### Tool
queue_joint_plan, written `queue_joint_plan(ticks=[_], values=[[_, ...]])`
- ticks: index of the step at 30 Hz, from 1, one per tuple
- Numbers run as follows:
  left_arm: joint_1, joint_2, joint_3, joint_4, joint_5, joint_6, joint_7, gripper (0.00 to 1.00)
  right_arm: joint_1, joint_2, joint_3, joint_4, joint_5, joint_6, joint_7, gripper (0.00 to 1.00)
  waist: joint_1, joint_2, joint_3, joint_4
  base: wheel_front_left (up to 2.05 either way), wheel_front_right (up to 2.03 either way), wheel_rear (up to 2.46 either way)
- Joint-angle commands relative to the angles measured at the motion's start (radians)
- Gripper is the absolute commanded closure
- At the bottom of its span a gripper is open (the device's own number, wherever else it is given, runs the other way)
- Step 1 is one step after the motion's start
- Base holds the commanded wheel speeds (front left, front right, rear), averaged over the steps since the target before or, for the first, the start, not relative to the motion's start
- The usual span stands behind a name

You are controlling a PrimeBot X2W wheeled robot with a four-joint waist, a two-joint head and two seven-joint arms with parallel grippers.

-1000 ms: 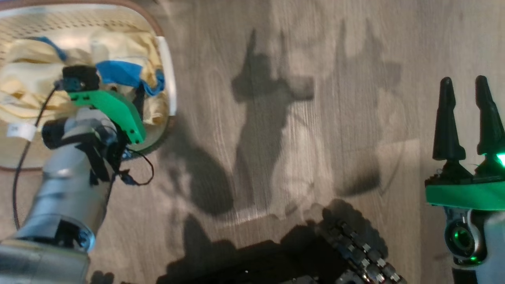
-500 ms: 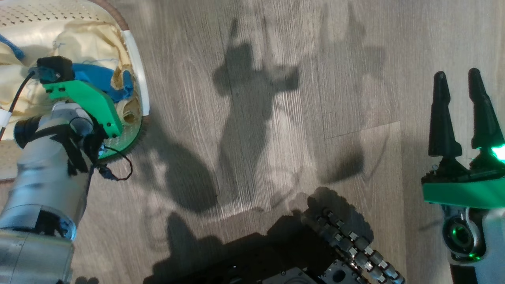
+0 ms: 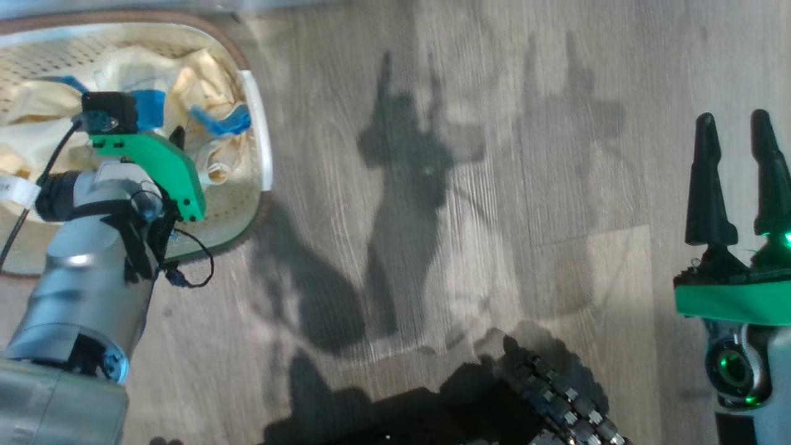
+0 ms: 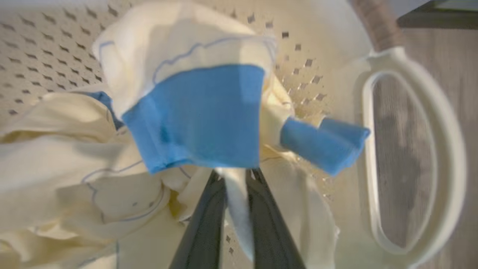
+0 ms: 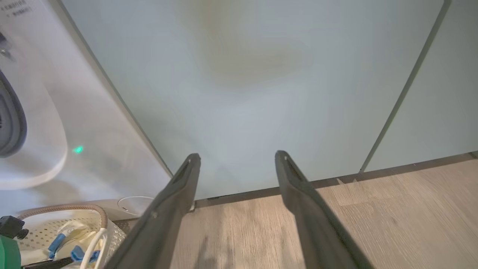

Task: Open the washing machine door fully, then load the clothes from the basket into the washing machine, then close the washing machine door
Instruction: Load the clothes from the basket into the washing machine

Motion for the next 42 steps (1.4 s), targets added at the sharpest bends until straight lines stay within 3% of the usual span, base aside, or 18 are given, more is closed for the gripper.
queue_joint_plan(ticks=[1,13,25,42], values=[[0.032,0.023,0.009,-0.02,0.007,-0.001,-0.019,1.0,0.032,-0.013,0.004,-0.025,-0.009,0.004,-0.009,0.0,0.0001,0.0,-0.022,0.018,0.0,0.0,0.0],[0.11,-0.01,-0.011,-0.174,0.031,0.044,-0.15,1.0,0.071,-0.013,-0.037,-0.016,-0.069,0.004,-0.009,0.0,0.0001,0.0,-0.161,0.109,0.0,0.0,0.0],[0.385,0.0,0.065,-0.685,0.061,0.154,-0.154,1.0,0.136,-0.013,-0.05,0.022,-0.141,0.004,-0.009,0.0,0.0001,0.0,-0.339,0.196,0.0,0.0,0.0],[0.733,0.041,0.132,-1.108,0.063,0.285,-0.129,1.0,0.255,-0.013,-0.048,0.079,-0.174,0.004,-0.009,0.0,0.0001,0.0,-0.587,0.28,0.0,0.0,0.0]])
